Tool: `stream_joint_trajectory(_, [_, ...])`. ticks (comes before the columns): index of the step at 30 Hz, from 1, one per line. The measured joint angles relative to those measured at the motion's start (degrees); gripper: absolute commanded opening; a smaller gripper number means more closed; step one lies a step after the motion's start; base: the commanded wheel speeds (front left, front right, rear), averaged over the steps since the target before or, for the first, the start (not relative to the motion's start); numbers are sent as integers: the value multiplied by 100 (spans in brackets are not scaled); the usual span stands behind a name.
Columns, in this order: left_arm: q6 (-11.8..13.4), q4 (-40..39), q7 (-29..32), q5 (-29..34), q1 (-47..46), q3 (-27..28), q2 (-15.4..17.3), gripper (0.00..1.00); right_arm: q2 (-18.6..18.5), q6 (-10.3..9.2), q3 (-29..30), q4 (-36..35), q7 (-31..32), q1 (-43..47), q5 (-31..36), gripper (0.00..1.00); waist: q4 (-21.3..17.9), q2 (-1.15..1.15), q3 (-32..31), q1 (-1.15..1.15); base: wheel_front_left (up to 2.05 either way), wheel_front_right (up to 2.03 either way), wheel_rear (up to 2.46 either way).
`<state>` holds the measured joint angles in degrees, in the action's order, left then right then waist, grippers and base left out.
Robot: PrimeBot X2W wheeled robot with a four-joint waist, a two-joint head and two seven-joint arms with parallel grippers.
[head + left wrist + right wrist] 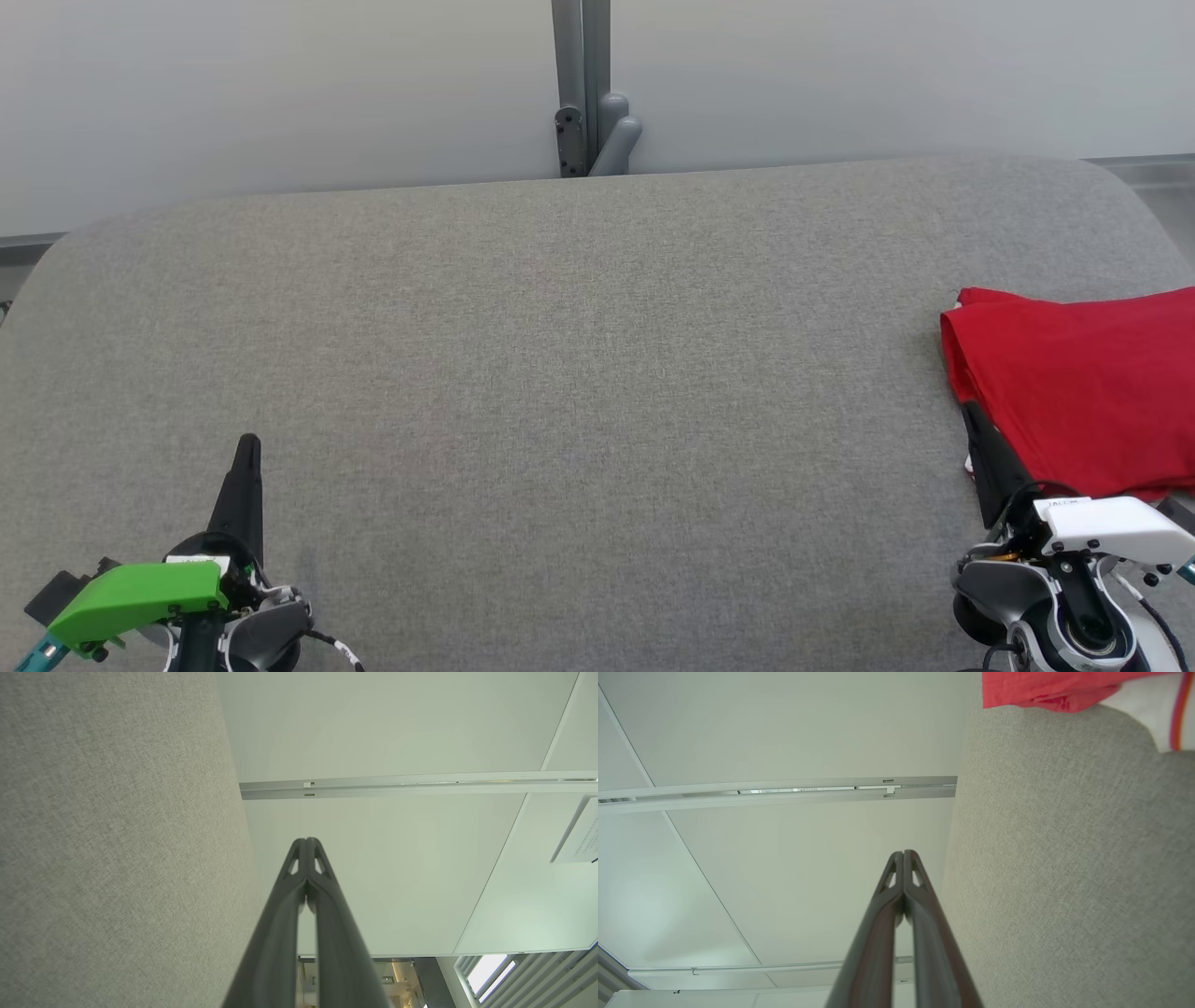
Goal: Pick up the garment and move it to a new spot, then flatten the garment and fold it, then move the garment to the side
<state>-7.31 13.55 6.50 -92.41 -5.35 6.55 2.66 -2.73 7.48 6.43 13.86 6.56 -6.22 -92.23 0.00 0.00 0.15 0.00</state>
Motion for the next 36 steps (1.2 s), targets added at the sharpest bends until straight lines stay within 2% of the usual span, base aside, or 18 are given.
stream_joint_trajectory(36, [0,-2,0,0,-1,1,1,0,0,0,1,-1,0,2,0,0,0,0,0,0,0,0,0])
